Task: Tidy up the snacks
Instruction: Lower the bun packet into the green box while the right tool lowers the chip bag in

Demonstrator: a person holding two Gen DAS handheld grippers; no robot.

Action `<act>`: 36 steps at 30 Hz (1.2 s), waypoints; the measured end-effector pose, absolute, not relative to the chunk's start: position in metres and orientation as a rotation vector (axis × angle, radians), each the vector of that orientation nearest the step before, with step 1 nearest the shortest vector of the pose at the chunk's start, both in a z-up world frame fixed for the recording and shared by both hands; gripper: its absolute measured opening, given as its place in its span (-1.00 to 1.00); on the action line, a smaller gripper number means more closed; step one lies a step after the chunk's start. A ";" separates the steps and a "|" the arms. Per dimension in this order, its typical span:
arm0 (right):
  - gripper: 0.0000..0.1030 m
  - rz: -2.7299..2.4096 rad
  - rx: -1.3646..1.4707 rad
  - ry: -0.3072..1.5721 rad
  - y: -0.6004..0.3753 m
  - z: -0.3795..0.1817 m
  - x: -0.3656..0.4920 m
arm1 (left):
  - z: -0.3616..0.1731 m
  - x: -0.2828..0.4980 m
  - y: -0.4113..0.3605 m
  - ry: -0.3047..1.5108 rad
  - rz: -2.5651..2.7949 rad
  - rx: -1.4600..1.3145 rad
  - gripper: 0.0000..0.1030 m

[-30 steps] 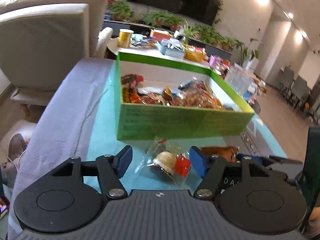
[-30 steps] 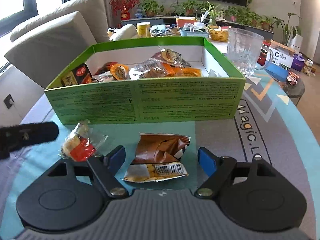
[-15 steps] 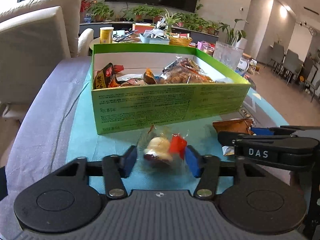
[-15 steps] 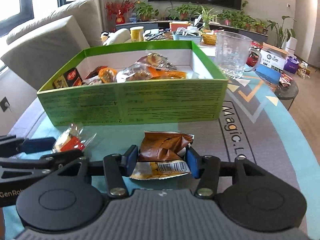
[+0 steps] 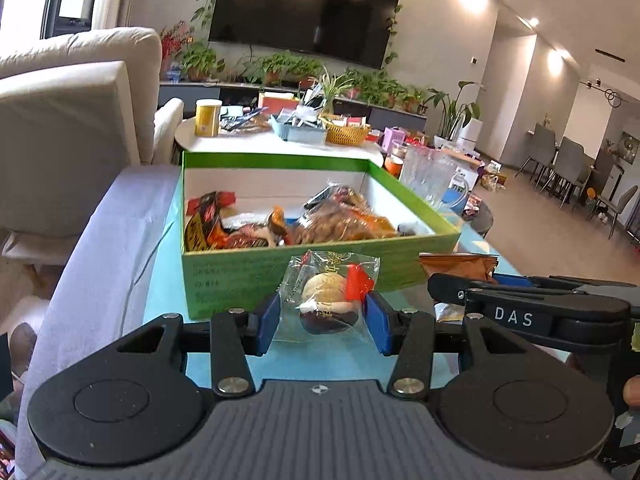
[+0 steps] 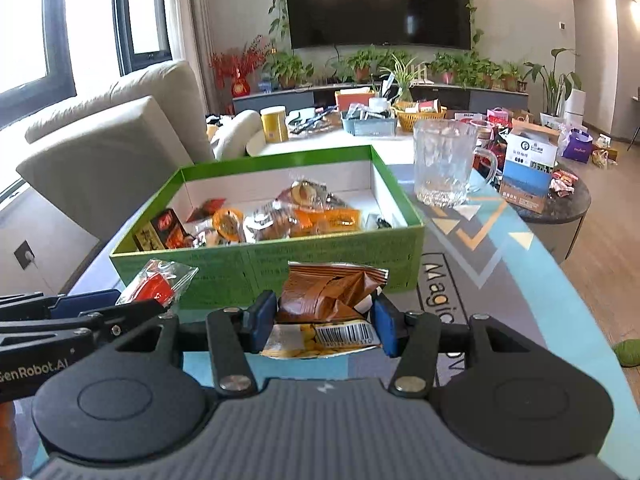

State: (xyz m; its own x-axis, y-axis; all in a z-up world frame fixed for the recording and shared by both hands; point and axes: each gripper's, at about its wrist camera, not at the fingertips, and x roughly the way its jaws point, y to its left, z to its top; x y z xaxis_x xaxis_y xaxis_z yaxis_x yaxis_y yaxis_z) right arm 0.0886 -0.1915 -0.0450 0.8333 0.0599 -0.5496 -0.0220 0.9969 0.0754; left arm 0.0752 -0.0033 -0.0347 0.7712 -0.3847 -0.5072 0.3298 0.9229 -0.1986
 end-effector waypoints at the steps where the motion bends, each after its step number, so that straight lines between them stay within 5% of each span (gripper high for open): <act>1: -0.16 0.045 0.069 0.581 -0.193 -0.044 0.089 | -0.033 0.075 -0.004 0.568 -0.386 -0.102 -0.15; 36: -0.16 0.035 0.119 0.470 -0.194 -0.005 0.154 | 0.000 0.160 -0.012 0.478 -0.313 -0.133 -0.15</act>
